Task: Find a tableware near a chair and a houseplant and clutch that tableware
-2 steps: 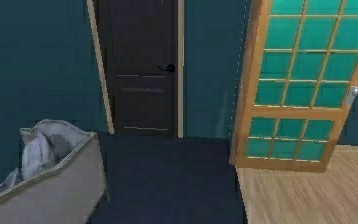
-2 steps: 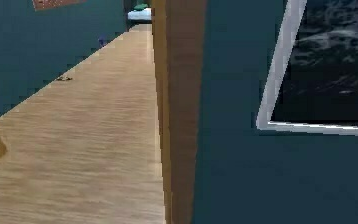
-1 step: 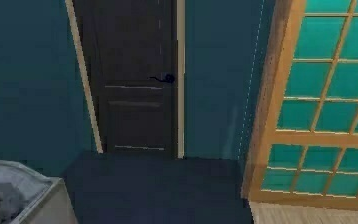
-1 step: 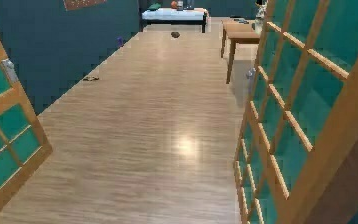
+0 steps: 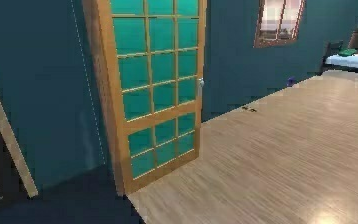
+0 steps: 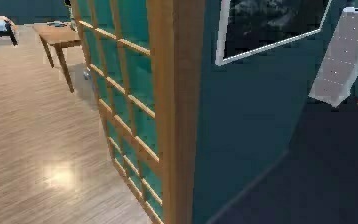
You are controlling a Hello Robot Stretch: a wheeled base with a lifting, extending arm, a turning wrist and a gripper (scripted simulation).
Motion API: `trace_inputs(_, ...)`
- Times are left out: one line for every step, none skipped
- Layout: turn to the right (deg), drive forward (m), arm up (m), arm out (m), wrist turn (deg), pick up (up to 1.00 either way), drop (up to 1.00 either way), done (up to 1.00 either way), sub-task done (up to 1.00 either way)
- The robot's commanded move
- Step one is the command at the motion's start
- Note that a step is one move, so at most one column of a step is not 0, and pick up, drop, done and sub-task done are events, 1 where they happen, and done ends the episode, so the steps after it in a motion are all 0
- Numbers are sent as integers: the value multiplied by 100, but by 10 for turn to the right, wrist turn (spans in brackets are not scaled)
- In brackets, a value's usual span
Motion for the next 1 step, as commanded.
trace_inputs(450,0,0,0,0,0,0,0,0)
